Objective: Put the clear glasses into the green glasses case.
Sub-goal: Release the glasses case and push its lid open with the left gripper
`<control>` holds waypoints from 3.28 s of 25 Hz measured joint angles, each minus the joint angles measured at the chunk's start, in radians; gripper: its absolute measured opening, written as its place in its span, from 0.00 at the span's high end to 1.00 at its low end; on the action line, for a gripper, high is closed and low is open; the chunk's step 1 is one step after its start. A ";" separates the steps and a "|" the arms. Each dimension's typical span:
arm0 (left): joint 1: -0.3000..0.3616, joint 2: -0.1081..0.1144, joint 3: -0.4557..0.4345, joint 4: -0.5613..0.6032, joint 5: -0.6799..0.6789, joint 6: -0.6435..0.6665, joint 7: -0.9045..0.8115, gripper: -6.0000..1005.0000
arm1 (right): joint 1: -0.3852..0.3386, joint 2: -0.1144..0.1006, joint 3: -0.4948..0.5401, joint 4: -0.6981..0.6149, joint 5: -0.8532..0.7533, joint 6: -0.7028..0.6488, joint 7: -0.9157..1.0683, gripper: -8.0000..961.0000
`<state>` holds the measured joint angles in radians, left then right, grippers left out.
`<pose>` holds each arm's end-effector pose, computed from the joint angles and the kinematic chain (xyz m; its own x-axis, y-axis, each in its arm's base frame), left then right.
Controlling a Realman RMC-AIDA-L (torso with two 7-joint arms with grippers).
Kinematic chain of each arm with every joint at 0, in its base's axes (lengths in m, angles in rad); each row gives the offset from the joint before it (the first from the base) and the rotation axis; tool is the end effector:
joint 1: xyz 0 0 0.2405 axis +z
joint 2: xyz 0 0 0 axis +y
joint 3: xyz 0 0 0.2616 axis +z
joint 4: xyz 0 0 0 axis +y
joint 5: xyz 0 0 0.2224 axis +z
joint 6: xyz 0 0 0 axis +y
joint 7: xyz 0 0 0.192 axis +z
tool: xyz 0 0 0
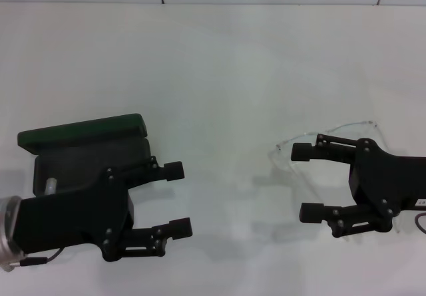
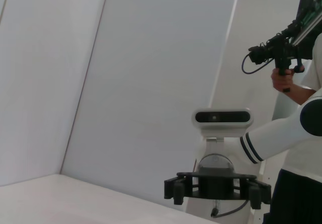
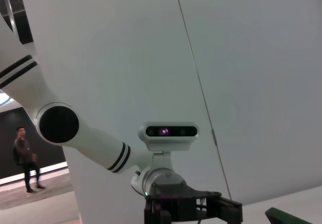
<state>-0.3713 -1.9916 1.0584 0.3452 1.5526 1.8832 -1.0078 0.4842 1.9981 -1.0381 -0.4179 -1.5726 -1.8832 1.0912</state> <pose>-0.2517 0.2487 -0.0479 0.6381 0.2380 0.7323 0.2607 -0.9616 0.0854 0.2160 0.2827 -0.0426 0.6718 -0.1822 -0.7180 -0.1557 -0.9824 0.1036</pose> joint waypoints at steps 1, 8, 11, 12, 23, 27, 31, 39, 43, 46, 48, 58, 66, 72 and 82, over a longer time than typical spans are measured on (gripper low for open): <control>0.002 0.000 0.000 0.000 0.001 0.000 0.002 0.15 | 0.000 0.001 0.000 0.000 0.000 -0.002 0.000 0.08; 0.002 0.001 0.000 0.000 0.007 0.000 0.000 0.15 | -0.003 0.004 0.000 0.003 -0.001 -0.005 -0.004 0.08; 0.002 0.001 0.000 0.000 0.007 0.000 0.003 0.15 | -0.008 0.004 0.000 0.004 -0.001 -0.004 -0.005 0.08; 0.002 0.000 0.000 0.000 0.007 0.000 0.003 0.15 | -0.011 0.005 0.001 0.004 -0.001 -0.004 -0.006 0.08; 0.055 -0.018 -0.268 0.280 -0.020 -0.013 -0.192 0.16 | -0.090 0.016 0.219 0.014 0.083 -0.003 -0.021 0.08; 0.047 -0.013 -0.335 0.477 -0.010 -0.057 -0.422 0.16 | -0.147 0.010 0.331 0.016 0.113 0.004 -0.021 0.08; 0.019 -0.006 -0.338 0.672 0.068 -0.101 -0.570 0.19 | -0.168 -0.003 0.361 0.016 0.115 0.007 -0.021 0.08; -0.125 -0.056 -0.296 1.046 0.669 -0.144 -0.892 0.38 | -0.179 -0.012 0.362 0.016 0.121 0.029 -0.014 0.08; -0.139 -0.057 -0.246 1.075 0.741 -0.142 -0.936 0.45 | -0.178 -0.009 0.362 0.017 0.121 0.036 -0.014 0.08; -0.139 -0.050 -0.196 1.082 0.785 -0.138 -0.954 0.50 | -0.177 -0.006 0.363 0.018 0.121 0.037 -0.014 0.08; -0.135 -0.049 -0.168 1.083 0.794 -0.125 -0.953 0.50 | -0.176 -0.005 0.363 0.018 0.122 0.040 -0.014 0.08; -0.152 -0.068 -0.142 1.037 0.889 -0.145 -0.936 0.50 | -0.164 -0.006 0.363 0.021 0.122 0.044 -0.015 0.08; -0.177 -0.072 -0.095 0.976 0.978 -0.217 -0.926 0.51 | -0.164 -0.007 0.363 0.022 0.122 0.044 -0.020 0.08; -0.205 -0.074 -0.079 0.934 1.019 -0.238 -0.925 0.51 | -0.166 -0.008 0.363 0.029 0.122 0.050 -0.023 0.08; -0.206 -0.084 -0.073 0.933 1.093 -0.277 -0.926 0.52 | -0.171 -0.006 0.363 0.030 0.122 0.058 -0.024 0.08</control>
<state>-0.5778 -2.0752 0.9855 1.2777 2.6452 1.6059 -1.9337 0.3132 1.9920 -0.6749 -0.3881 -1.4511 -1.8250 1.0677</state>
